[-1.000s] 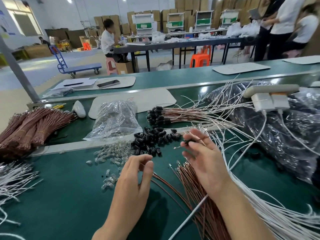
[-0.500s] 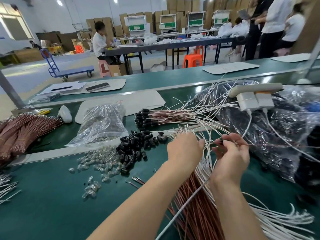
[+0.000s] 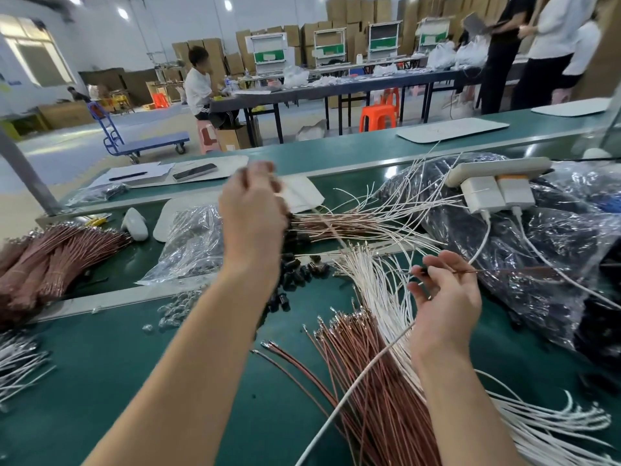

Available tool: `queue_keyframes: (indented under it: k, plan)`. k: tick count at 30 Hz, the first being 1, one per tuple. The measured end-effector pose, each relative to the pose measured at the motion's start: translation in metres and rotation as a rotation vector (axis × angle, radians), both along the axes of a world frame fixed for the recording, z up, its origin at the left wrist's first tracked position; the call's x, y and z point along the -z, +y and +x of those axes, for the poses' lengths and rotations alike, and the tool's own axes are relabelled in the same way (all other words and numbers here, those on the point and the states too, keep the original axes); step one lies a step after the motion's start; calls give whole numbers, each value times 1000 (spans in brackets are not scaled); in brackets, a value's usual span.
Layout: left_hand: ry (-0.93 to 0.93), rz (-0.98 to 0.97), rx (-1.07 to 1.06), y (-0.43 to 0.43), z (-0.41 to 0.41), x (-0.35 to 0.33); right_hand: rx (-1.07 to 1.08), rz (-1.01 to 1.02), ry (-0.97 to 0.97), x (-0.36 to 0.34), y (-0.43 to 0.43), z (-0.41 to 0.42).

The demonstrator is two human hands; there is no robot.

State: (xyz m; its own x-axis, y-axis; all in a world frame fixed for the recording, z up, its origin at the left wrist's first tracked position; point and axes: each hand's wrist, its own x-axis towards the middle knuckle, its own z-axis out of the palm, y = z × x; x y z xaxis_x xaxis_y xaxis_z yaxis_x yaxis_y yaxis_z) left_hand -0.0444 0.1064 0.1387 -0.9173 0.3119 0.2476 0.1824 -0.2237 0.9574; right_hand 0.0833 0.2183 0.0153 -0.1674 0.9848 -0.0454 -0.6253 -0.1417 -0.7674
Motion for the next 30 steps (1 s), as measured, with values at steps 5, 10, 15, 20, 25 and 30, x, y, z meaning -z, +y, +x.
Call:
queue_keyframes:
  k: [5, 10, 15, 20, 25, 30]
  plan:
    - [-169, 184, -212, -95, -49, 15, -154, 54, -20, -2, -10, -5]
    - [-487, -125, -282, -164, -85, 87, -467, 41, 30, -1, -29, -19]
    - [-327, -664, -385, -193, -85, 124, -625, -17, 68, 3, -40, -26]
    - [261, -1028, -502, -162, -49, 101, -663, -61, 50, 7, -42, -30]
    - [660, -1107, -286, -87, -34, 102, -682, -83, 16, 8, -40, -29]
    - [735, -1353, -165, -50, -45, 124, -648, -137, 52, 9, -40, -32]
